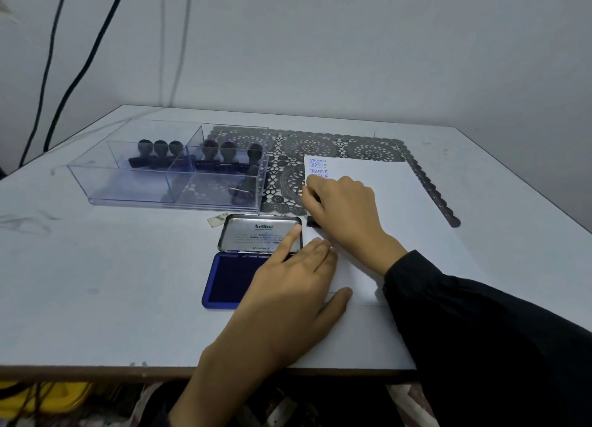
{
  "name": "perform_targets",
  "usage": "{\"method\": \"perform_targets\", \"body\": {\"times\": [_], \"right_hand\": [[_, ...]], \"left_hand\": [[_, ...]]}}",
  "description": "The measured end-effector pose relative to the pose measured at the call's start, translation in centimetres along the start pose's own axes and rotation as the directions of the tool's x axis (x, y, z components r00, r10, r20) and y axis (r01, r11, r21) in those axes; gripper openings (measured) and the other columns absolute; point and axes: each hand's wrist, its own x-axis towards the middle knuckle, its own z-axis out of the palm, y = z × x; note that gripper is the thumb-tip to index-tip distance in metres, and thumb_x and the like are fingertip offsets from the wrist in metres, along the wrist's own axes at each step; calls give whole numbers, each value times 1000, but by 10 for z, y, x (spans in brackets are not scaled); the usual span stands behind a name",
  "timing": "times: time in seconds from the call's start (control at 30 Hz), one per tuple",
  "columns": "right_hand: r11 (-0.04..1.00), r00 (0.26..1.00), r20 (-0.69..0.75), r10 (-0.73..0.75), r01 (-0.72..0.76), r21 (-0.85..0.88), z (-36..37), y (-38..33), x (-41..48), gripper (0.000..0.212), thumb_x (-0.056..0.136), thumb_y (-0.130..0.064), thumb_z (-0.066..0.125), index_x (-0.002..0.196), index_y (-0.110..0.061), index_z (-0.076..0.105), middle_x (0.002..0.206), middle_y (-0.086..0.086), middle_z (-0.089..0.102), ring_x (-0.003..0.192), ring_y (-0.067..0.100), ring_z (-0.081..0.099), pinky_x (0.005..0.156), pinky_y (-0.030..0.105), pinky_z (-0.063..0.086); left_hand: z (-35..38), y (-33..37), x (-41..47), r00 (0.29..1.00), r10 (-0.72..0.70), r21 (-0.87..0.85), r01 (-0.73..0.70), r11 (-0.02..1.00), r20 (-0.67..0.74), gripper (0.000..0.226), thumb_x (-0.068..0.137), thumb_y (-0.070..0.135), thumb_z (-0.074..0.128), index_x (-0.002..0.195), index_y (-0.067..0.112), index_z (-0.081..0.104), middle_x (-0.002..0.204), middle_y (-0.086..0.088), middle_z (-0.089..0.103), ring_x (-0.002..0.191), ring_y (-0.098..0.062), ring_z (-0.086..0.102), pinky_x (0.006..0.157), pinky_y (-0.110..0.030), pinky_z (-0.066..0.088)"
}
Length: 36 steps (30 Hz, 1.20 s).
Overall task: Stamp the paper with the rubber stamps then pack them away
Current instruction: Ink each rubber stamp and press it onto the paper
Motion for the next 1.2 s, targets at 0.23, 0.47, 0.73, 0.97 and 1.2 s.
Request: {"method": "perform_targets", "body": {"times": [0.23, 0.47, 0.73, 0.97, 1.2], "right_hand": [[993, 997, 33, 64, -67, 95, -1, 3, 6, 43, 94, -29, 44, 57, -18, 26, 49, -2, 35, 52, 22, 37, 45, 29, 18], [831, 955, -116, 274, -174, 529, -32, 20, 22, 35, 87, -31, 47, 60, -9, 44, 61, 16, 57, 56, 19, 43, 55, 30, 31], [801, 996, 13, 93, -83, 593, -36, -34, 8, 43, 93, -28, 51, 54, -21, 34, 51, -5, 38, 51, 13, 36, 54, 29, 31], [863, 979, 154, -137, 41, 504, -28, -71, -10, 42, 94, -32, 48, 57, -18, 35, 52, -1, 43, 52, 18, 44, 53, 32, 38], [904, 974, 147, -171, 95, 418, -23, -80, -19, 37, 93, -28, 46, 58, -17, 37, 52, 1, 45, 53, 20, 47, 47, 29, 25]], "left_hand": [[-10, -3, -2, 999, -15, -49, 17, 999, 48, 59, 95, 49, 34, 130, 7, 57, 137, -8, 54, 129, -14, 49, 116, -39, 14], [-50, -60, -50, 939, -324, -285, 282, 916, -112, 61, 88, 62, 31, 142, 32, 37, 145, 25, 26, 127, 31, -2, 111, -8, -5], [-47, -111, -84, 869, -481, -206, 494, 845, 115, 75, 81, 73, 11, 144, 39, 35, 151, 28, 22, 133, 23, 5, 110, -7, -3], [-63, -93, -79, 841, -468, -277, 534, 799, 270, 87, 52, 98, 27, 132, 62, 29, 135, 52, 7, 128, 25, -3, 114, -25, 10], [-62, -84, -71, 896, -354, -182, 408, 895, 266, 108, 47, 99, 38, 142, 53, 16, 137, 48, -7, 117, 34, -21, 106, -12, -10]]}}
